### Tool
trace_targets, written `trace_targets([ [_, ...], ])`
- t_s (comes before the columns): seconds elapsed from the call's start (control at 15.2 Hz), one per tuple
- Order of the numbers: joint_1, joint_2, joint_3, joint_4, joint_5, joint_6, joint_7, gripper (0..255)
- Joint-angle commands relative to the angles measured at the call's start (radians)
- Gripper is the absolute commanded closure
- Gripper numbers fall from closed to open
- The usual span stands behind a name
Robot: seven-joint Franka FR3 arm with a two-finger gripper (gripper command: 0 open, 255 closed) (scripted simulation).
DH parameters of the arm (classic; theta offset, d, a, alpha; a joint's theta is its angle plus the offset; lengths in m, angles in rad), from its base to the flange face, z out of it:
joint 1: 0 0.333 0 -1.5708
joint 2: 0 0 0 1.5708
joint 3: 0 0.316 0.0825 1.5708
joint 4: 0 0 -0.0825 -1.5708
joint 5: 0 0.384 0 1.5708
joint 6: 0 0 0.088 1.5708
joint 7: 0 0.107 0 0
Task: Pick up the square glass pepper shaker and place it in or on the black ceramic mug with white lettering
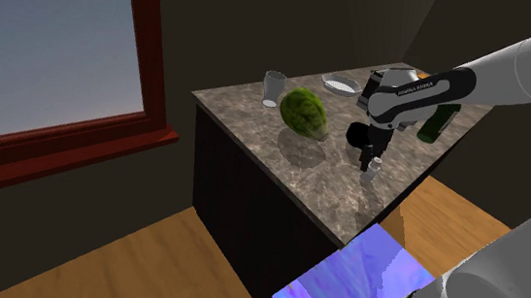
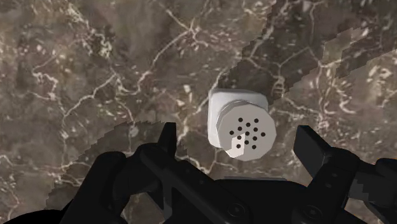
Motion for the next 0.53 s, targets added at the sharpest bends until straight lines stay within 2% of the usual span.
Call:
trace_targets([
  [0.0, 0.000, 0.000, 0.000, 0.000, 0.000, 0.001, 0.000, 0],
  [0.13, 0.000, 0.000, 0.000, 0.000, 0.000, 0.000, 0.000, 0],
  [0.2, 0.000, 0.000, 0.000, 0.000, 0.000, 0.000, 0.000, 255],
  [0.46, 0.000, 0.000, 0.000, 0.000, 0.000, 0.000, 0.000, 255],
])
